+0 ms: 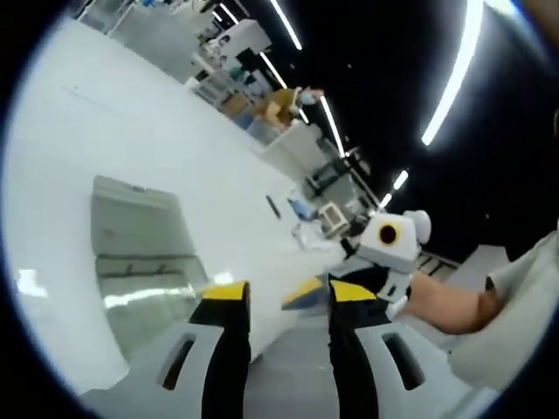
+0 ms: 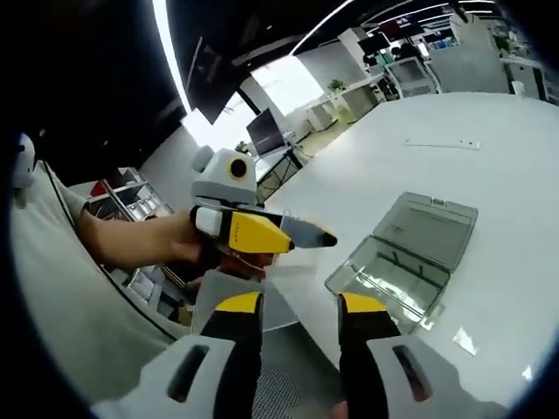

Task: Insert the divider into the dual guide fixture by aligning both edges with the guide slots and pushing it downward to the bottom, including one-sided entry, uneven engagement, binding, and posture correction.

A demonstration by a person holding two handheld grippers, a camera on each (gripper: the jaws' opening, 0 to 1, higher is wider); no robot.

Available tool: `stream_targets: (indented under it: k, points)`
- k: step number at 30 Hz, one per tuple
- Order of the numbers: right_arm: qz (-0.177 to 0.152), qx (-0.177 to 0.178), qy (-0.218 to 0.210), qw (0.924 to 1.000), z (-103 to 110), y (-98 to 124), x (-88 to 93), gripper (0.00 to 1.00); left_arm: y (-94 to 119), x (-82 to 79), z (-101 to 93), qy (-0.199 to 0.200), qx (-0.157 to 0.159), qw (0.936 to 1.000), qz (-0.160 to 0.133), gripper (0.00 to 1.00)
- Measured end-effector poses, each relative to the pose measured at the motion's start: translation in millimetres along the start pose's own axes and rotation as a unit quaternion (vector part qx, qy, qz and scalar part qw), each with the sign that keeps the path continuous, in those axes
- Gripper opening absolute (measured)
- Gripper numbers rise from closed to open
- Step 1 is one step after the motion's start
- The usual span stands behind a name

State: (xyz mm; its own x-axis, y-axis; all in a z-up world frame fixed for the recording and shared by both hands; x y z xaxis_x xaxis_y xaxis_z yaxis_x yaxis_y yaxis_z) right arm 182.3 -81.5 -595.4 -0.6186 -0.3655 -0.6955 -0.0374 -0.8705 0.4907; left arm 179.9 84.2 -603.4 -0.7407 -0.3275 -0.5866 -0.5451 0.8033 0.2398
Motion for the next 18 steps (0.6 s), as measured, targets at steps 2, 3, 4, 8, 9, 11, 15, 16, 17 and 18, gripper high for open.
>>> stream_targets:
  k: [2, 3, 4, 8, 9, 11, 15, 16, 17, 18]
  points:
    - [0.003, 0.004, 0.001, 1.0000, 1.3, -2.2, -0.6, 0.30, -1.0, -0.3, 0.0, 0.002, -0.015, 0.9998, -0.008, 0.31]
    - [0.003, 0.005, 0.003, 1.0000, 2.6, -2.8, -1.0, 0.29, -1.3, -0.3, 1.1, 0.001, -0.028, 0.9996, -0.010, 0.31]
    - [0.003, 0.007, 0.004, 1.0000, 4.1, -3.6, -1.3, 0.29, -1.5, 0.0, 2.1, 0.001, -0.037, 0.9993, -0.010, 0.31]
    - [0.013, 0.066, 0.015, 0.9976, 0.7, -4.1, -3.6, 0.26, -1.6, 1.0, 7.7, 0.007, -0.076, 0.9969, -0.016, 0.31]
    - [0.018, 0.077, 0.023, 0.9966, 0.1, -4.4, -3.9, 0.25, -1.7, 1.6, 9.1, 0.008, -0.089, 0.9958, -0.018, 0.31]
    - [0.016, 0.083, 0.026, 0.9960, 2.1, -8.2, -5.9, 0.24, -3.6, 2.6, 9.3, 0.009, -0.098, 0.9949, -0.020, 0.31]
    - [0.016, 0.106, 0.027, 0.9939, 2.2, -13.9, -7.8, 0.22, -6.5, 2.5, 9.0, 0.009, -0.121, 0.9922, -0.031, 0.31]
    - [0.017, 0.114, 0.027, 0.9930, 1.7, -16.1, -8.4, 0.22, -7.2, 2.6, 8.6, 0.008, -0.125, 0.9916, -0.031, 0.31]
    - [0.016, 0.122, 0.027, 0.9921, 1.4, -18.0, -9.4, 0.22, -7.9, 2.8, 8.6, 0.008, -0.129, 0.9911, -0.031, 0.31]
    - [0.017, 0.125, 0.028, 0.9916, 2.2, -19.5, -10.0, 0.21, -8.3, 2.8, 8.4, 0.007, -0.136, 0.9902, -0.033, 0.31]
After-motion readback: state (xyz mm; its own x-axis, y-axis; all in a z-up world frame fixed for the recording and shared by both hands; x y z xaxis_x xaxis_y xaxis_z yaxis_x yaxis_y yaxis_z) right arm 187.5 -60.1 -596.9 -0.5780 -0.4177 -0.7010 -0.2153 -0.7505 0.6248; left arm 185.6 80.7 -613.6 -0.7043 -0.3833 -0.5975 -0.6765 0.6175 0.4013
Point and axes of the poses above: the point that each gripper's makers call its tool centre point, and the gripper's own axes: y roughly backward along the fingers, z roughly to its left, x roughly out of its underside, the point moved 9 cm from there along y, roughly backward along the fingers
